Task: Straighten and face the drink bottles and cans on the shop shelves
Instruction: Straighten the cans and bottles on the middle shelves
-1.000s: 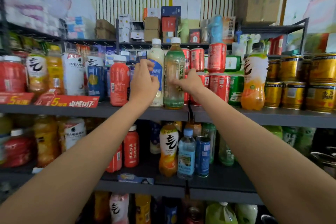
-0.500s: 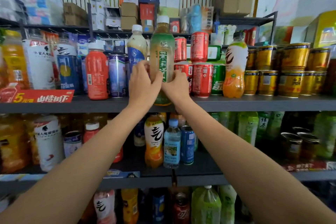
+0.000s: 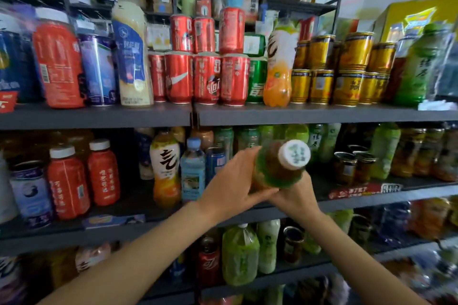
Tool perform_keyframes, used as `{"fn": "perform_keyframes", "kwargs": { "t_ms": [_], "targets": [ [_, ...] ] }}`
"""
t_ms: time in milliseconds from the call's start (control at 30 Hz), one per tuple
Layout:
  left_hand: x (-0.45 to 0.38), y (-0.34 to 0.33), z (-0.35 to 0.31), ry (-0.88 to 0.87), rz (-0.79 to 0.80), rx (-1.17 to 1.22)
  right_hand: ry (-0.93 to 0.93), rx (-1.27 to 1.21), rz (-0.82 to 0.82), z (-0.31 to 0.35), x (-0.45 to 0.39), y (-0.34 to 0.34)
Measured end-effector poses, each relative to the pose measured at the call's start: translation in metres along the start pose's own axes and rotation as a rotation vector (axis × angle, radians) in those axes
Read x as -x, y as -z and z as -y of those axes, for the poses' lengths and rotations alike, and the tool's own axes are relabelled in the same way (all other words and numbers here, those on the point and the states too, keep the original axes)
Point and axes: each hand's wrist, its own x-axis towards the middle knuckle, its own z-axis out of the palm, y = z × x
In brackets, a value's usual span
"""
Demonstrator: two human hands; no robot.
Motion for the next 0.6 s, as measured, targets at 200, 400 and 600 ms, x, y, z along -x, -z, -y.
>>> {"fn": "perform_keyframes", "kwargs": {
  "t_ms": [200, 400, 600],
  "targets": [
    [0.002, -0.051, 0.036, 0.461, 0.181, 0.030, -0.313, 0.033, 0.095, -0.039, 0.011, -0.053],
    [-0.029, -0.069, 0.054, 0.653, 0.215, -0.043, -0.673, 0.018, 0.136, -0.050, -0.019, -0.083],
    [-0.012, -0.061, 0.071, 0.568, 0.284, -0.166, -0.735, 0.152, 0.288, -0.054, -0.038, -0.091]
  ]
}}
